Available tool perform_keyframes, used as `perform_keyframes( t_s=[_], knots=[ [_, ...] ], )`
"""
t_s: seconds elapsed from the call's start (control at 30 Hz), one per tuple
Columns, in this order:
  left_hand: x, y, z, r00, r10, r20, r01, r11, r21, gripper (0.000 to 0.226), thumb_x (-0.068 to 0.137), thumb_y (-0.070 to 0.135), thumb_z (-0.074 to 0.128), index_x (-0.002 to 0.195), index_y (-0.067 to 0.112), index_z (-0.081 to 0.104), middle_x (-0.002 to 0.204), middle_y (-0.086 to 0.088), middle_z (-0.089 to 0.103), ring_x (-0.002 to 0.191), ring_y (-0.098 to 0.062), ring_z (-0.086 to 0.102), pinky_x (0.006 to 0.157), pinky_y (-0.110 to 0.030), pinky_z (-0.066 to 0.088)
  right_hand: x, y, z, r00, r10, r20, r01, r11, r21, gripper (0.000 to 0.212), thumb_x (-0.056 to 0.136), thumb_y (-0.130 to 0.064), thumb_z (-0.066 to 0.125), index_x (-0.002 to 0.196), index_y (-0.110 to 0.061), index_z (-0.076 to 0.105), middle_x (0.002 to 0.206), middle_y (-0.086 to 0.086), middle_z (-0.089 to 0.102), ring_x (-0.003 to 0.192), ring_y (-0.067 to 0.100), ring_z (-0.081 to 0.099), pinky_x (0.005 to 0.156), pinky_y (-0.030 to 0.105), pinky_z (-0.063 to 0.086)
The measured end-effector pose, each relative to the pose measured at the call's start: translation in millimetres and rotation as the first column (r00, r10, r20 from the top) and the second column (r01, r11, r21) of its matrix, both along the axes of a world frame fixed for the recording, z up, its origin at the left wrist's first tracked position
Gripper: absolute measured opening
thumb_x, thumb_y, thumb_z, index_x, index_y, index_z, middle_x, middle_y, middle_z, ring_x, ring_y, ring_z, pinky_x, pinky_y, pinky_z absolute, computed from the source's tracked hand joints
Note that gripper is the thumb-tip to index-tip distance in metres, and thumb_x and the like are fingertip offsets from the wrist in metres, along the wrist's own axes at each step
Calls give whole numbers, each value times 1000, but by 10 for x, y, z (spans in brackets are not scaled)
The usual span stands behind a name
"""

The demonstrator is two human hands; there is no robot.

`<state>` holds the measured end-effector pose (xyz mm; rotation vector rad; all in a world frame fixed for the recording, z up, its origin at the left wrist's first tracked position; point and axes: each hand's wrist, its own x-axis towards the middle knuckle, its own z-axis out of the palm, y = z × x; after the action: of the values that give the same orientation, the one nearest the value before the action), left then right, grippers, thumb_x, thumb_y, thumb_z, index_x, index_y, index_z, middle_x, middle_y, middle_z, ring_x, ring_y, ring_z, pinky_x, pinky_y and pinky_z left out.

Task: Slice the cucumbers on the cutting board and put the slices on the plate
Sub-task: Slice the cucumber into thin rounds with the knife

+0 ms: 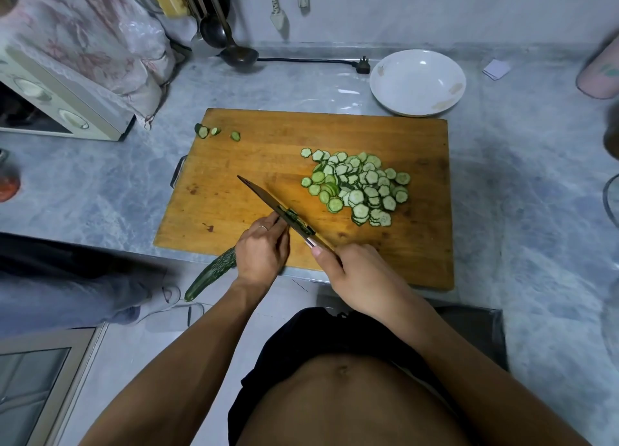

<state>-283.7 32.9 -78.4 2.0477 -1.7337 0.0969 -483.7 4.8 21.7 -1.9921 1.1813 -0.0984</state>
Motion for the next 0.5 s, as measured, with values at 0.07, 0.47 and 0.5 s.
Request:
perform_keyframes(
  t_s=[0.07,0.47,0.5],
  knots=[
    [-7,0,-2,1000,5,-1,-5,1000,-1,12,84,10,63,92,12,72,98,-4,72,90,-28,66,58,-29,50,9,4,10,1000,-5,-4,5,1000,10,63,102,-54,30,73,-5,56,73,12,58,75,28,58,63,40,45],
    [-4,-15,-43,1000,5,10,-5,1000,-11,24,82,6,69,104,14,73,110,-3,71,94,-27,65,63,-32,54,207,-128,-177,1000,-16,-5,17,1000,22,59,103,-53,30,69,-10,51,75,14,61,75,35,57,63,36,43],
    [-5,-22,-59,1000,10,5,-10,1000,-15,27,82,6,70,108,14,73,112,-3,71,95,-26,66,65,-31,54,187,-152,-187,1000,-26,-3,26,999,28,59,103,-53,29,65,-12,49,70,10,57,72,33,54,63,35,41]
  ],
)
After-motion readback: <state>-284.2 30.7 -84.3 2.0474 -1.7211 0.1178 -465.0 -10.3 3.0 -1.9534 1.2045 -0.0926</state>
